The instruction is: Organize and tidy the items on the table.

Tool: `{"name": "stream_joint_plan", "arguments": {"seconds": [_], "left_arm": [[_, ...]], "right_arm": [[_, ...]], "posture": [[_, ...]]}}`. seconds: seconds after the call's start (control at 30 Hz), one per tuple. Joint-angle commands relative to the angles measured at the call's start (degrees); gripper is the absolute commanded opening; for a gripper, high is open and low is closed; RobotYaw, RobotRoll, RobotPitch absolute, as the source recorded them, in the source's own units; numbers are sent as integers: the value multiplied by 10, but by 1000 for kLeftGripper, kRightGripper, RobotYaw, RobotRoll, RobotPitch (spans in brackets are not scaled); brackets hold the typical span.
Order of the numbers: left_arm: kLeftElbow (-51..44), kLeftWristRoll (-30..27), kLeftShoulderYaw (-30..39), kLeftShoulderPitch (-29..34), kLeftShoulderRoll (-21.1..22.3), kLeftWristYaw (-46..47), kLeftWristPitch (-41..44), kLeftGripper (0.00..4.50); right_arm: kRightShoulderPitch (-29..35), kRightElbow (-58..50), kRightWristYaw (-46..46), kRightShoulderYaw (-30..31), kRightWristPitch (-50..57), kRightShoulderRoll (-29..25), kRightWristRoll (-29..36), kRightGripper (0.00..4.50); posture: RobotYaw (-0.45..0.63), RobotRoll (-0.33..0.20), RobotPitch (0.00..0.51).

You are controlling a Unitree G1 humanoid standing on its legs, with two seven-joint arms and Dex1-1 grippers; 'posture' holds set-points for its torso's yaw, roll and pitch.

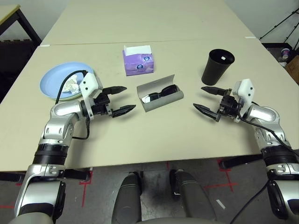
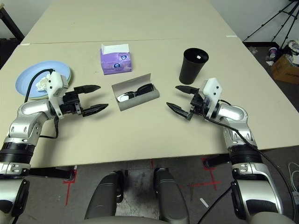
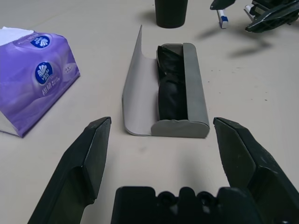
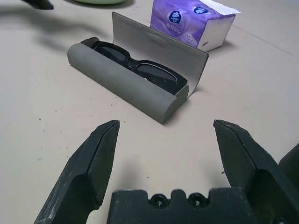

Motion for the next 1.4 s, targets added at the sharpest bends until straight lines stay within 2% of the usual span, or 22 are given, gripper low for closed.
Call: {"name": "stream_joint_plan", "arguments": {"seconds": [0.03, 0.1, 0.43, 0.9, 1.1, 1.4], "left_arm": [[48, 22, -12, -22, -6, -19, -33, 4312], [70, 23, -9, -36, -9, -22, -36, 3892], [211, 53, -8, -118, -30, -19, -93, 10], [342, 89, -10, -198, -70, -8, -141, 10], [355, 99, -11, -202, -80, -16, -146, 10], [324, 98, -12, -179, -98, -35, -141, 10]], "right_arm": [[2, -10, 5, 8, 1, -2, 9, 4498], [6, -22, 4, 8, 5, -2, 12, 4500], [23, -63, -7, 8, 20, -5, 19, 4500], [39, -94, -19, 5, 45, -14, 26, 4500], [35, -80, -21, 6, 48, -12, 25, 4500], [39, -88, -23, 8, 48, -12, 25, 4500]], "posture": [[-58, 0, 190], [-58, 0, 190], [-77, 0, 193], [-114, 0, 195], [-114, 0, 194], [-116, 0, 190]]}}
